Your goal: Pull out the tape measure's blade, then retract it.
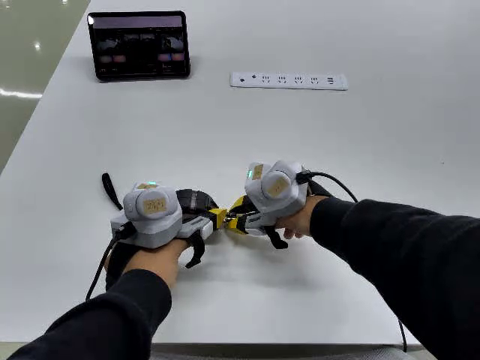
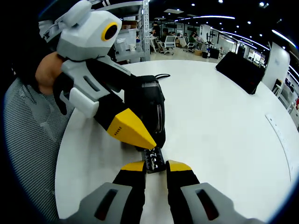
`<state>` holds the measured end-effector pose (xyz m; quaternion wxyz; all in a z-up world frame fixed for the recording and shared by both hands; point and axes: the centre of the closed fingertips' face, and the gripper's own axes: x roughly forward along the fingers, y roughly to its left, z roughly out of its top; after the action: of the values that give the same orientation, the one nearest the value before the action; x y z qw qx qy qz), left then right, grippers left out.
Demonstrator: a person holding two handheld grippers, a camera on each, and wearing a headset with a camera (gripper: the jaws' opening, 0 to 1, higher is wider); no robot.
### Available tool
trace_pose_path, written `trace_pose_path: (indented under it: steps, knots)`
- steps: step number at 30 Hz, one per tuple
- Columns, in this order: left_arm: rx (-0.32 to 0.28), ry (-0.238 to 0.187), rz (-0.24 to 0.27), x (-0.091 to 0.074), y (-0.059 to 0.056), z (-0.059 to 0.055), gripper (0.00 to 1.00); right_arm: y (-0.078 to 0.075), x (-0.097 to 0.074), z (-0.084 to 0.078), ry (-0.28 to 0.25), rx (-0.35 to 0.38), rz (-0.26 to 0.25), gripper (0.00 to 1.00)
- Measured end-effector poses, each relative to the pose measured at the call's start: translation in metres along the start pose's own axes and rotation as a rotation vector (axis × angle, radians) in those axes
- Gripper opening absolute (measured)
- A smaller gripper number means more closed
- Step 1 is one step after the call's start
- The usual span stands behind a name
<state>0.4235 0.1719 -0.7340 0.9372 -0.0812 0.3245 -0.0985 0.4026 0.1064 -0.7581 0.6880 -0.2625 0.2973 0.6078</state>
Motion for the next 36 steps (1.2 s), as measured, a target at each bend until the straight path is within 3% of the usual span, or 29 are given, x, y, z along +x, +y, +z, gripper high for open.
trace_pose_path:
  steps: [14,25,36]
  knots:
    - [-0.028,-0.009,-0.007,-0.001,0.001,0.001,0.61,0.001,0.0,-0.002,-0.003,-0.064,0.009,0.11]
    - [-0.036,-0.009,-0.008,0.0,0.0,0.001,0.61,0.004,0.009,0.008,-0.025,-0.018,0.024,0.1]
    - [-0.033,-0.007,-0.011,0.001,0.0,0.001,0.62,0.004,0.012,0.011,-0.034,-0.03,0.033,0.11]
